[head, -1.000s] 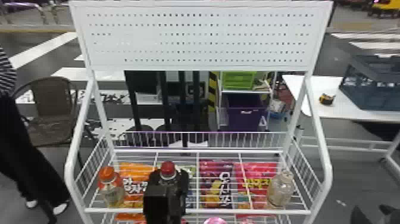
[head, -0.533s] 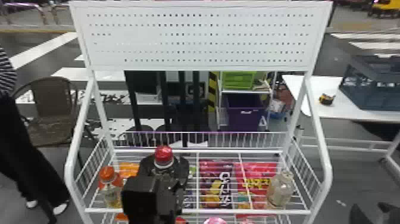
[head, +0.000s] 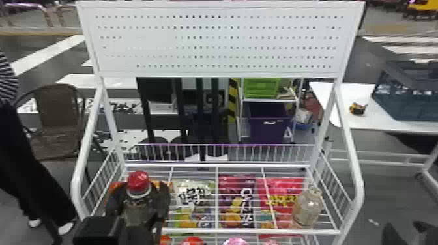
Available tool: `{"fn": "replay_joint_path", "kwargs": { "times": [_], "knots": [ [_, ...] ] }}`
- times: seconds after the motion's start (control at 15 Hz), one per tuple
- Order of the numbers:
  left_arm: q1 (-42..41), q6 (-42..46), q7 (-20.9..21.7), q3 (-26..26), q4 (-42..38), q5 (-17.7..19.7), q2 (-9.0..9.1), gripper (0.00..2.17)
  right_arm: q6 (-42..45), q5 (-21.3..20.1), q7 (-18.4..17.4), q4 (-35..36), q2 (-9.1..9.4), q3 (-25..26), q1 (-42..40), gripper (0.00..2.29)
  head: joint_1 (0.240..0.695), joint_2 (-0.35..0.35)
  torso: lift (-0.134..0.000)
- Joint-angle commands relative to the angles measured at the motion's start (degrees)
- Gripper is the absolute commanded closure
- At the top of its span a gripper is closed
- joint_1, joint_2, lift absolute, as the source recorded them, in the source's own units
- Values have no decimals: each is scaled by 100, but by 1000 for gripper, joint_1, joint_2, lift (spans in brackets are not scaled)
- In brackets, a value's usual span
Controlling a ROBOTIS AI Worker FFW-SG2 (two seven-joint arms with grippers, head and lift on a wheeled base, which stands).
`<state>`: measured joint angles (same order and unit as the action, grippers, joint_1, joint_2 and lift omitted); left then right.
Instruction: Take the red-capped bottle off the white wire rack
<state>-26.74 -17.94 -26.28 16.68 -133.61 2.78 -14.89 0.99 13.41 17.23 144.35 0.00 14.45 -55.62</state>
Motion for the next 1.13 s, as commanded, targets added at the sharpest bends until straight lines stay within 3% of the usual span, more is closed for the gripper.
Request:
{"fn": "replay_joint_path", "kwargs": {
  "times": [0.0, 1.07],
  "knots": [
    [-42, 58, -17, -86, -16, 12, 3, 1737, -60, -31, 0, -12, 5, -65, 34, 512, 499, 0, 0],
    [-86, -30, -26, -60, -192, -14, 21, 1730, 45, 21, 35, -126, 5, -91, 43, 512, 499, 0, 0]
  ]
}}
